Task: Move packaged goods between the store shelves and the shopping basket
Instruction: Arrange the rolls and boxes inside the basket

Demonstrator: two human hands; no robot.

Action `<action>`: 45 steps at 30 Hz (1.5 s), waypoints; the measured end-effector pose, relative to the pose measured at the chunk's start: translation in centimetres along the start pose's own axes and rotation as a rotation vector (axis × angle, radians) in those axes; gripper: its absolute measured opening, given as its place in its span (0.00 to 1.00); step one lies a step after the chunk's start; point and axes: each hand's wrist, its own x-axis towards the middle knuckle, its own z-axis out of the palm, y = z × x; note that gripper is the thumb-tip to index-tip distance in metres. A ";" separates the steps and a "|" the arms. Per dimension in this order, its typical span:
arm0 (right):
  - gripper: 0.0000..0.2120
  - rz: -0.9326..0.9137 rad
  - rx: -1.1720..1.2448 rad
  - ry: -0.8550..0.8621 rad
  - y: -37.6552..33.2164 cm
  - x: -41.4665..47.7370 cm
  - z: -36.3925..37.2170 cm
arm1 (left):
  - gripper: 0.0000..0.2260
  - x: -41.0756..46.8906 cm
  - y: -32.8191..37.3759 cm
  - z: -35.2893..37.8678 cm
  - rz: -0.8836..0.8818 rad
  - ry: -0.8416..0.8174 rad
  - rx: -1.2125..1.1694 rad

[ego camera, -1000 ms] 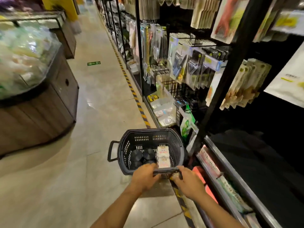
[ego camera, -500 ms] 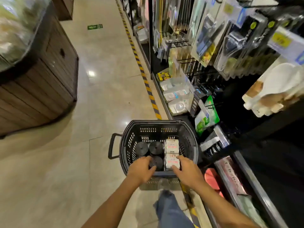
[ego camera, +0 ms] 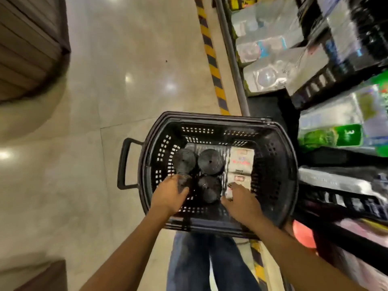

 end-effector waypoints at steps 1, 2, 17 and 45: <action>0.27 0.017 0.010 -0.014 0.4 2.0 1.1 | 0.18 1.8 -0.9 1.3 -0.034 -0.017 -0.012; 0.27 0.032 0.024 -0.028 0.9 4.0 2.4 | 0.19 3.4 -1.9 2.7 -0.070 -0.035 -0.023; 0.33 0.170 0.313 -0.015 5.1 18.6 15.2 | 0.34 15.6 -9.9 14.1 -0.344 -0.135 -0.193; 0.39 0.150 0.482 -0.169 5.3 17.1 10.6 | 0.37 15.8 -7.9 7.7 -0.428 -0.625 -0.243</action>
